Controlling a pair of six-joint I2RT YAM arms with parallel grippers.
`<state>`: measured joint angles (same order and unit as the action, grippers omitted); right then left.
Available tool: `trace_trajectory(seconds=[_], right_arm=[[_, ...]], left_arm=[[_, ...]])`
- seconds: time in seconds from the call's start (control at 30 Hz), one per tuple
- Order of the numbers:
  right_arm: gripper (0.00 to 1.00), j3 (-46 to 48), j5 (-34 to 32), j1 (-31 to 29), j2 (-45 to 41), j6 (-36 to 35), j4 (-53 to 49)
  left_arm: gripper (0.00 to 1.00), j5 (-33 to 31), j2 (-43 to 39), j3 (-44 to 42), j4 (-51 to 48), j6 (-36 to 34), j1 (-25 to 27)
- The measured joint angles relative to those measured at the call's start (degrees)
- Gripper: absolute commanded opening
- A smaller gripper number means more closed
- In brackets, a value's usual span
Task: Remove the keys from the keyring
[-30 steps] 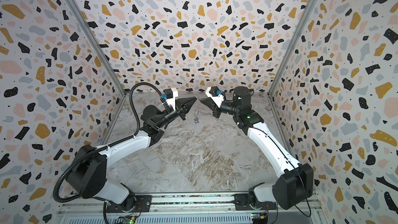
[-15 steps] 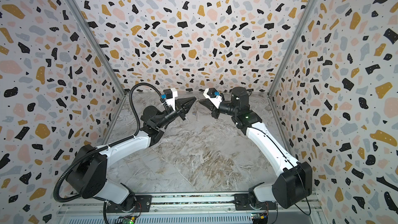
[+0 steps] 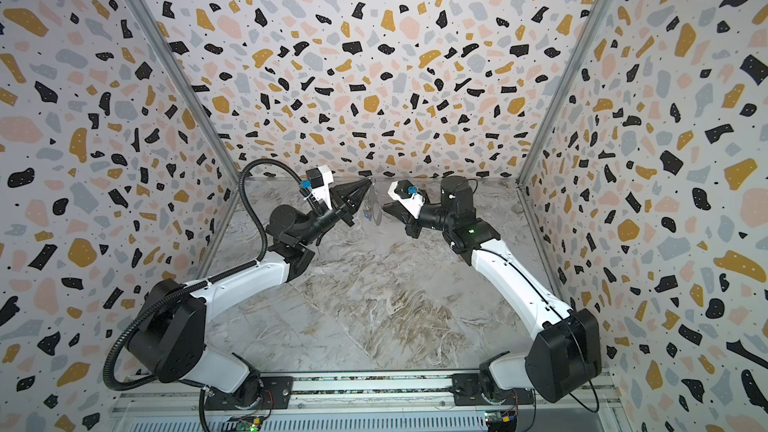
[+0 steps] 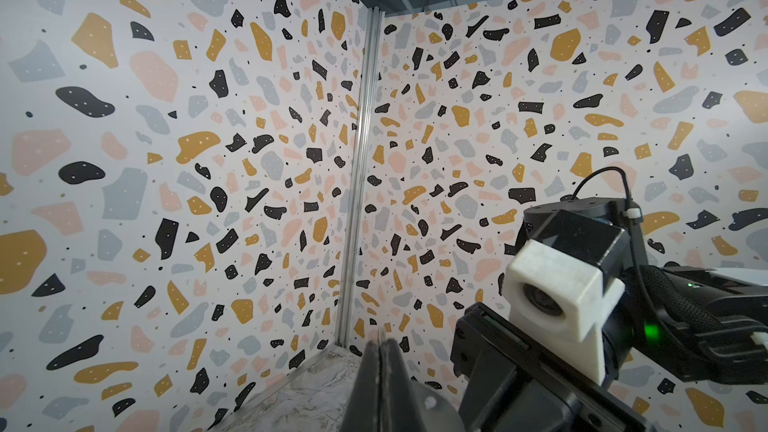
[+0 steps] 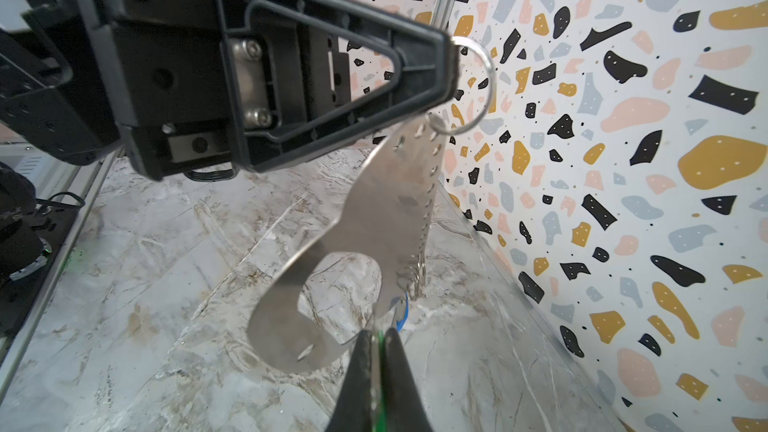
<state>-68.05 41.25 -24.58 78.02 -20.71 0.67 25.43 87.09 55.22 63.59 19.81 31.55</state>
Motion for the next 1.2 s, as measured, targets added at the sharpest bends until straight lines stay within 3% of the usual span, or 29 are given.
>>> trace_trajectory(seconds=[0.43, 0.8, 1.2], right_arm=[[0.0, 0.09, -3.48, 6.43, 1.68, 2.05, -0.7], [0.02, 6.45, -11.04, 5.31, 13.07, 0.83, -4.37], [0.08, 5.84, -11.61, 2.32, 25.11, -7.1, -8.11]], left_arm=[[0.0, -0.66, -4.24, 0.0, -15.82, -9.92, -0.42], [0.0, -5.03, -8.63, -4.48, -29.31, -17.42, -2.27], [0.0, -10.69, -12.35, -5.97, -41.97, -21.62, -3.65]])
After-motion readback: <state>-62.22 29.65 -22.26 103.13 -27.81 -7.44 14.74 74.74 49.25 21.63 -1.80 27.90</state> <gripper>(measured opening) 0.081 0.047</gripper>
